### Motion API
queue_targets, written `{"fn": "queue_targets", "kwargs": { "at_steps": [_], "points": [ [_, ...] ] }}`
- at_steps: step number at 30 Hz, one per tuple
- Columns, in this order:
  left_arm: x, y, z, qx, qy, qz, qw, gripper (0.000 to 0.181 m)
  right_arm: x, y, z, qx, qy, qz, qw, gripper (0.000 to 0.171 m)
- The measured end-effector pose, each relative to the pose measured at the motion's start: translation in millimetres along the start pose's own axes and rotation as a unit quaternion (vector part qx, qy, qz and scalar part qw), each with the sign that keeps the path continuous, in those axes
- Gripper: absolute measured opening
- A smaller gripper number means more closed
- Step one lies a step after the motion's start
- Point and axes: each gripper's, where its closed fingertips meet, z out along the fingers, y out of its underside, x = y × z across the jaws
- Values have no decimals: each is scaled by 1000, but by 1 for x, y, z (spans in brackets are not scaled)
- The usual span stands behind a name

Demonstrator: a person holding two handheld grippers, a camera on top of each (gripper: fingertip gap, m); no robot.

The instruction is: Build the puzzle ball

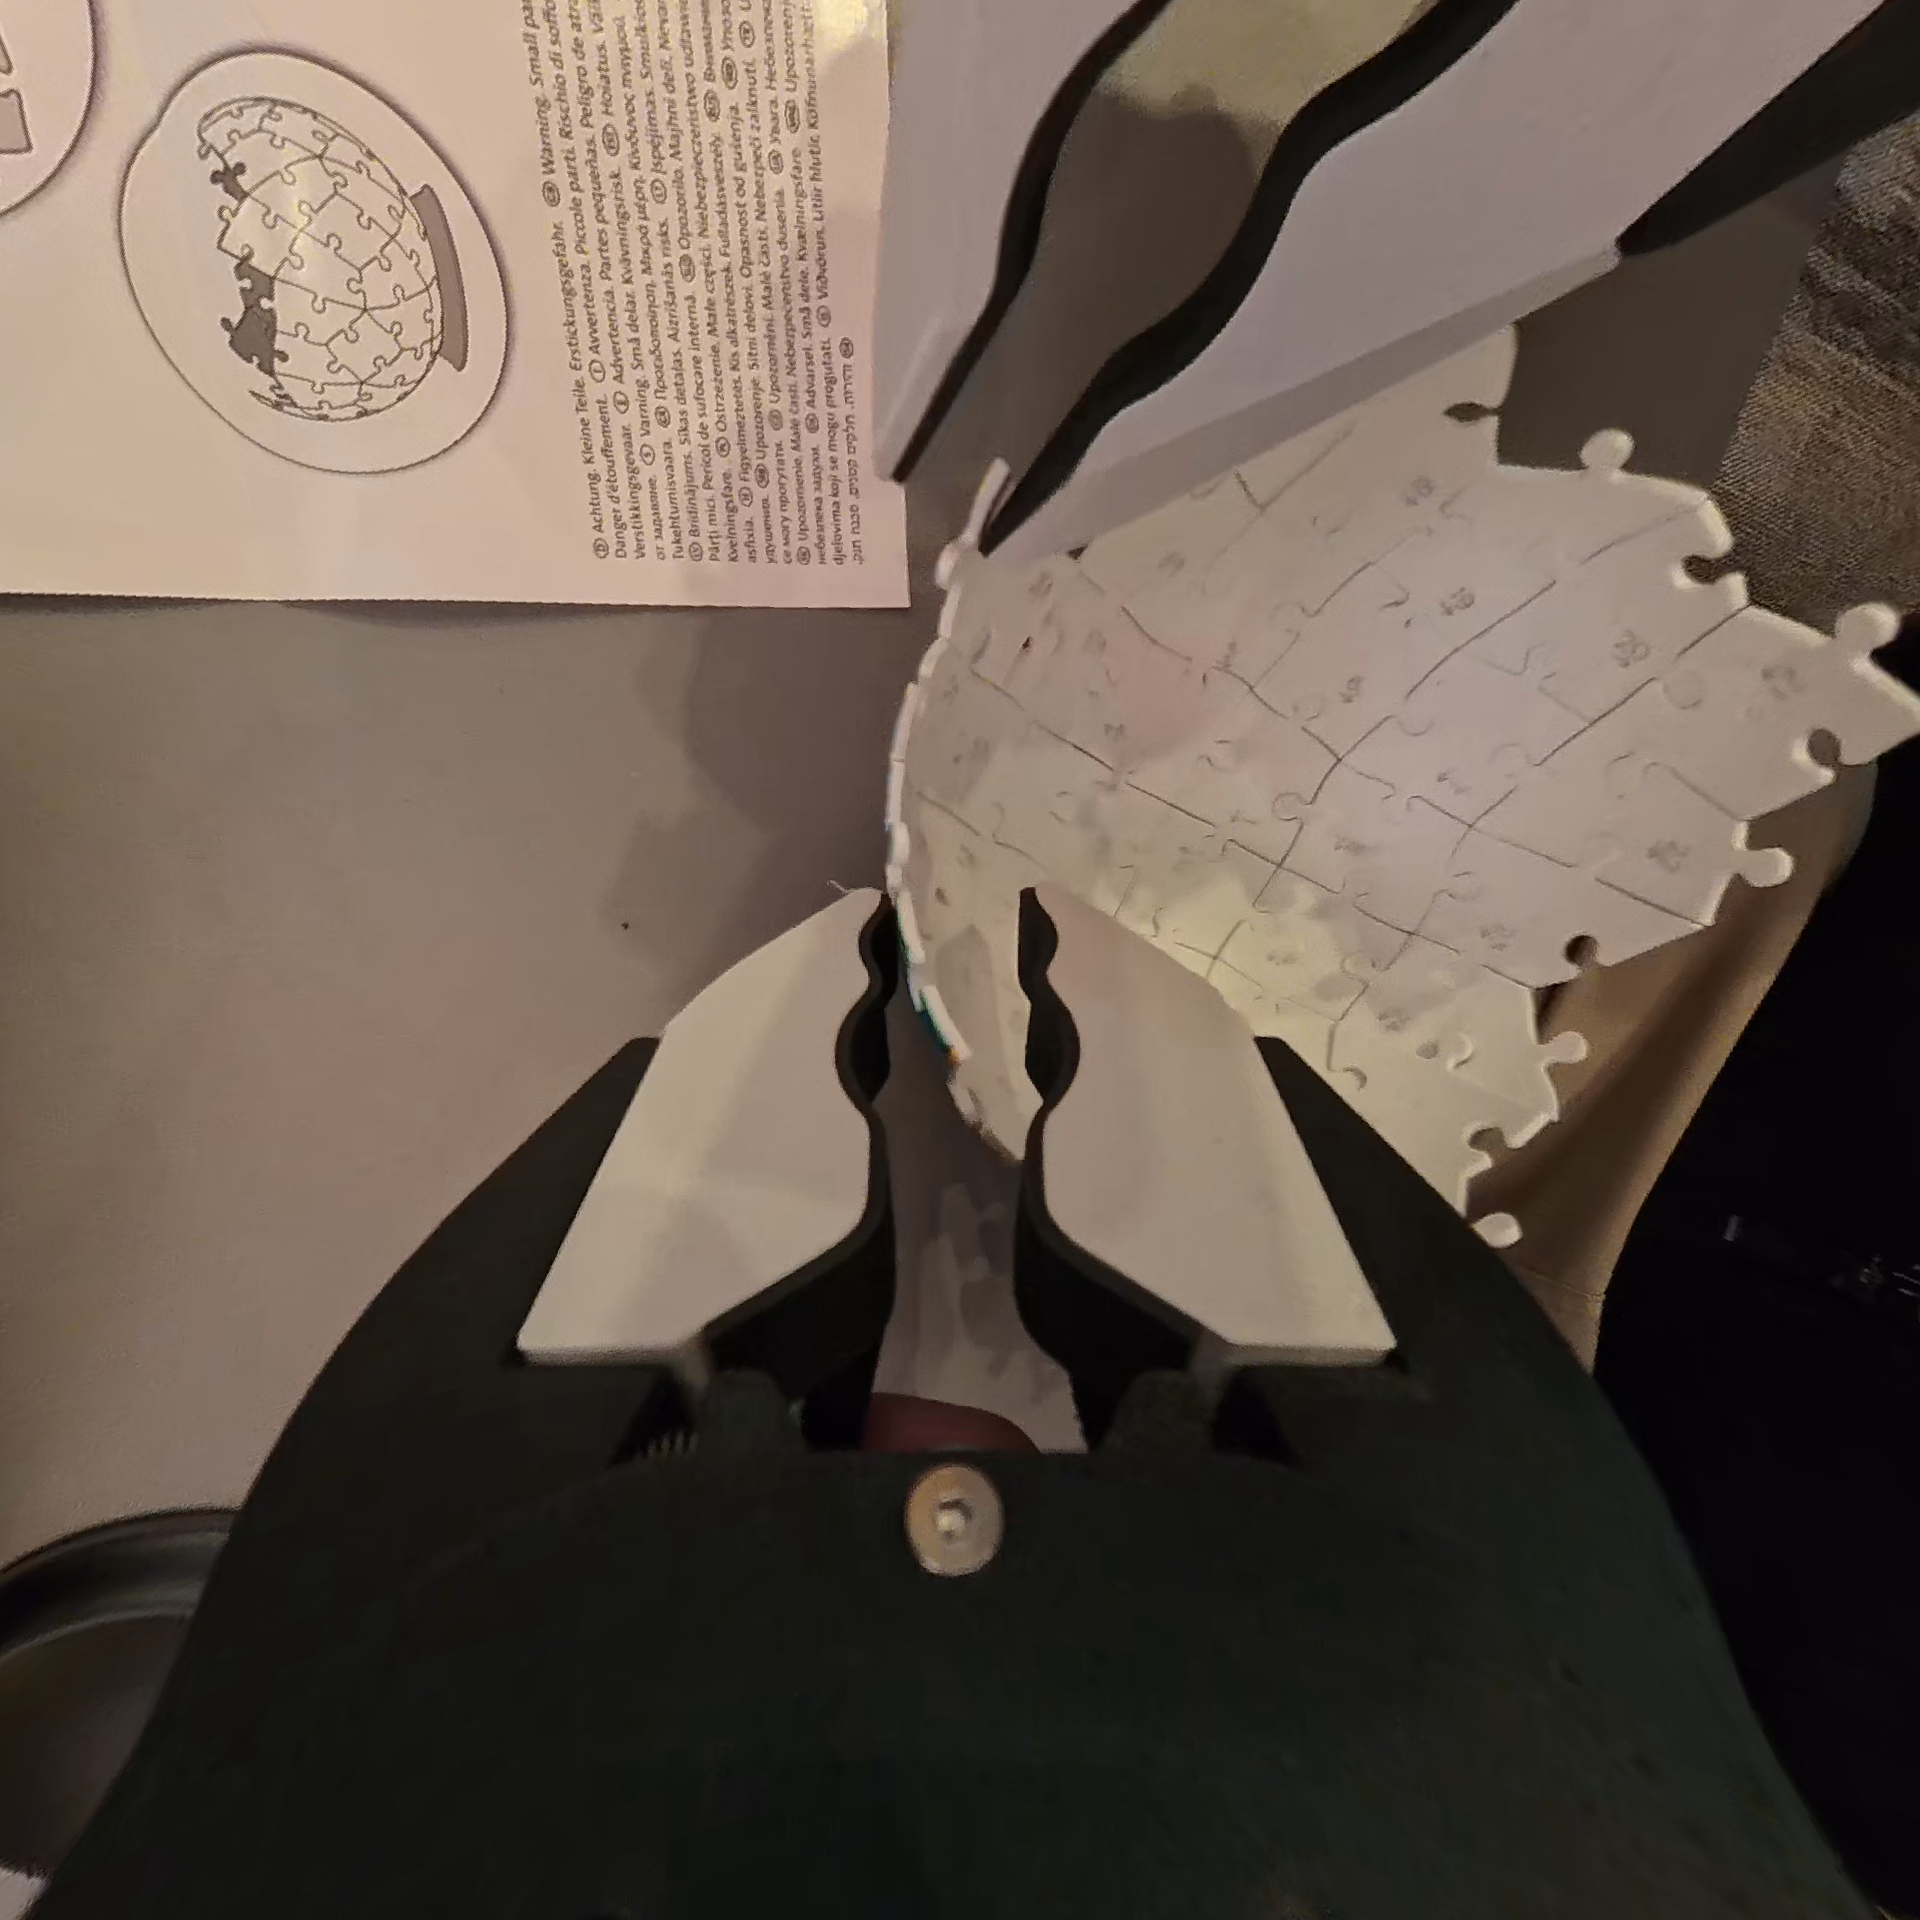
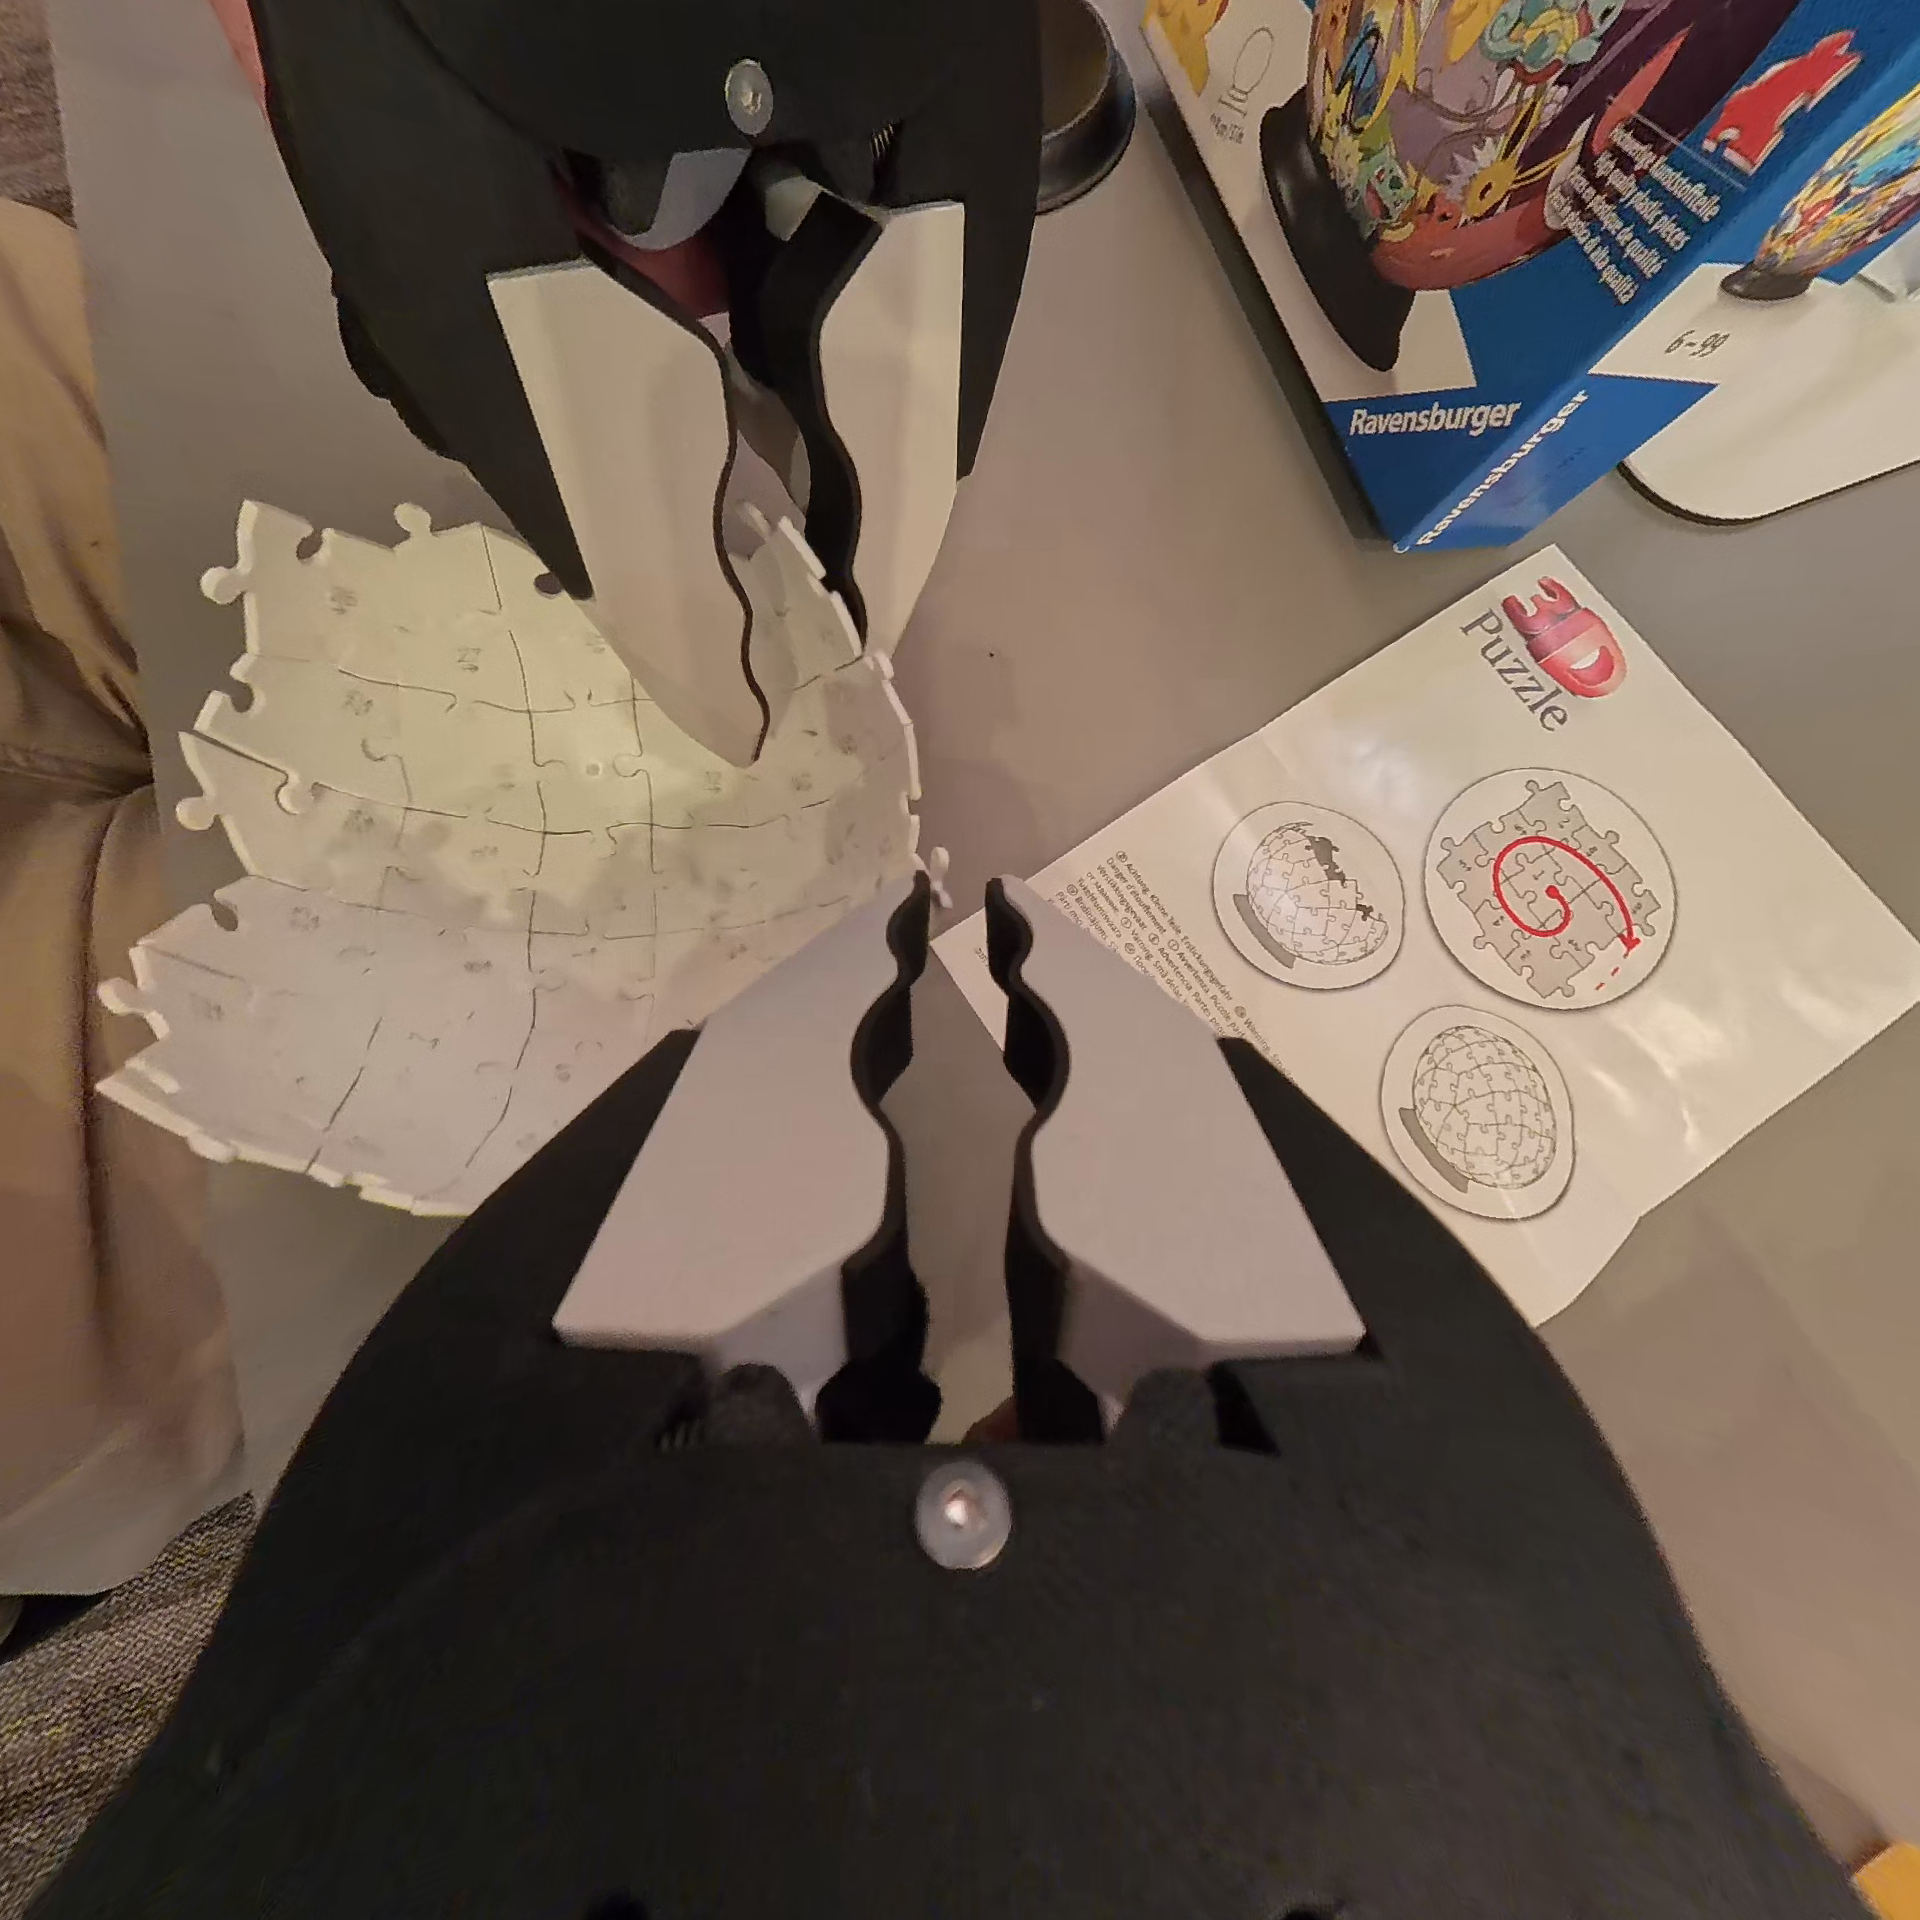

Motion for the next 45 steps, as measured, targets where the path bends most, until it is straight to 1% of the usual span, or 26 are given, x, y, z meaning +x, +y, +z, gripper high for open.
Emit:
{"fn": "queue_targets", "kwargs": {
  "at_steps": [4,6,7,10,16,19,23,32,34,35,39,41,43,45],
  "points": [
    [2,0,1,0,0,1,1000,21,-2,0,-4,6,-10,17,1000,13],
    [2,0,1,0,0,1,1000,21,-7,-1,-6,9,-34,42,998,20],
    [3,0,1,0,1,2,1000,21,-11,-1,-7,5,-49,50,998,20],
    [4,0,2,-1,1,3,1000,19,-18,3,-6,-23,-82,68,994,25],
    [8,-3,4,0,2,8,1000,17,-27,12,2,-102,-109,70,986,20],
    [10,-4,5,1,5,10,1000,16,-27,17,7,-128,-107,76,983,14],
    [11,-1,8,-4,8,11,1000,16,-30,18,10,-137,-108,84,981,3],
    [12,1,8,4,13,9,1000,15,-28,17,14,-121,-104,82,984,0],
    [13,1,8,6,15,8,1000,14,-26,19,13,-121,-101,79,984,11],
    [13,1,8,5,15,8,1000,14,-27,20,11,-123,-107,80,983,13],
    [13,1,9,4,14,8,1000,14,-29,27,10,-136,-125,88,979,15],
    [13,1,9,4,14,9,1000,15,-32,27,11,-135,-136,94,977,11],
    [13,1,9,3,14,9,1000,15,-35,27,12,-131,-147,100,975,2],
    [14,1,10,1,15,10,1000,15,-35,28,12,-131,-151,102,974,1]
  ]
}}
